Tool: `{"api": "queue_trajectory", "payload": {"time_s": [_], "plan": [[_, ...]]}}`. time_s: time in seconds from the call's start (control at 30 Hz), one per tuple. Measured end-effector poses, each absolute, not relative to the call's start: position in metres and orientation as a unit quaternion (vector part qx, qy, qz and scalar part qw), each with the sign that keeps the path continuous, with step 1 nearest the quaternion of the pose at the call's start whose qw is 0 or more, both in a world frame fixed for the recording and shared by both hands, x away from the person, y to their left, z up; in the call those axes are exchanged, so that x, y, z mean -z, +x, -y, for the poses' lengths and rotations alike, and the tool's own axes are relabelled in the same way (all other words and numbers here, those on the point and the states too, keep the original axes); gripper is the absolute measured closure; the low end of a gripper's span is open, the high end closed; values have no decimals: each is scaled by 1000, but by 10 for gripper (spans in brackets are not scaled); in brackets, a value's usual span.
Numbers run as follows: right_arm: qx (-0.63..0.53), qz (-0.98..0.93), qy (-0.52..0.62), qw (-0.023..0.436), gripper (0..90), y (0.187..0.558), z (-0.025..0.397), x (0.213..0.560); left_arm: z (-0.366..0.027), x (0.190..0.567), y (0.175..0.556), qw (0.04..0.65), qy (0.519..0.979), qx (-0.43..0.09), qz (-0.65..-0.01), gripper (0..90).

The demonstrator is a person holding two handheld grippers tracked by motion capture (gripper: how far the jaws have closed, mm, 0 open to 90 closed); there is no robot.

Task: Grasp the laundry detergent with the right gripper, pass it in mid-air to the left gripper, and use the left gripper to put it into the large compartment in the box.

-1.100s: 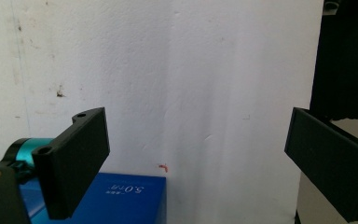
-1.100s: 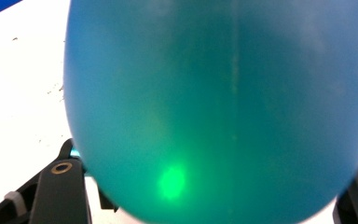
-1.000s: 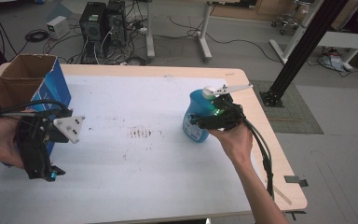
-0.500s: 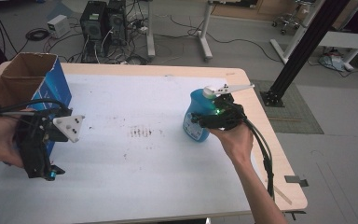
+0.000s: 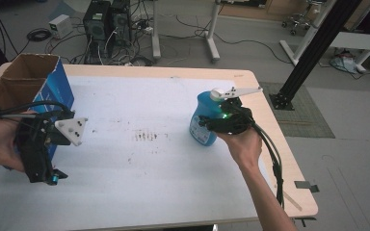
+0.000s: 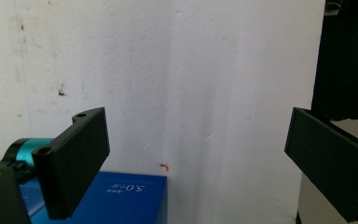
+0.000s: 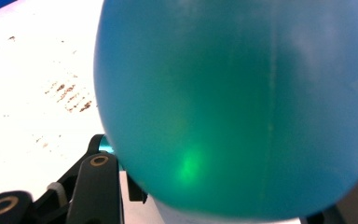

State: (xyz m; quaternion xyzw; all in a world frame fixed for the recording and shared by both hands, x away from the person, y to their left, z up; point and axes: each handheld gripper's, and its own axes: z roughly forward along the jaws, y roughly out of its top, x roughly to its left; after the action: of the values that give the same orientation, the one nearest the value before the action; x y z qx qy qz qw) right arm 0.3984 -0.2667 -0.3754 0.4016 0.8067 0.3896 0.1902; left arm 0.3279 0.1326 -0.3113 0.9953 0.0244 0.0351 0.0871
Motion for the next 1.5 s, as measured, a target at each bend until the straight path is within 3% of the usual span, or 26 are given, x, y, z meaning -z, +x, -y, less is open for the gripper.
{"api": "queue_trajectory", "payload": {"time_s": [0.4,0.73,1.03,1.5], "plan": [[-407,-804,397,175,481,401,272,372,-130,292,335,97,994,-44,-23,64],[-430,-841,299,139,478,396,263,339,-122,243,357,142,988,-53,-31,64],[-423,-886,171,85,477,396,230,318,-98,209,370,178,982,-52,-28,64],[-431,-901,34,27,475,400,166,307,-68,189,383,201,978,-35,-40,64]]}}
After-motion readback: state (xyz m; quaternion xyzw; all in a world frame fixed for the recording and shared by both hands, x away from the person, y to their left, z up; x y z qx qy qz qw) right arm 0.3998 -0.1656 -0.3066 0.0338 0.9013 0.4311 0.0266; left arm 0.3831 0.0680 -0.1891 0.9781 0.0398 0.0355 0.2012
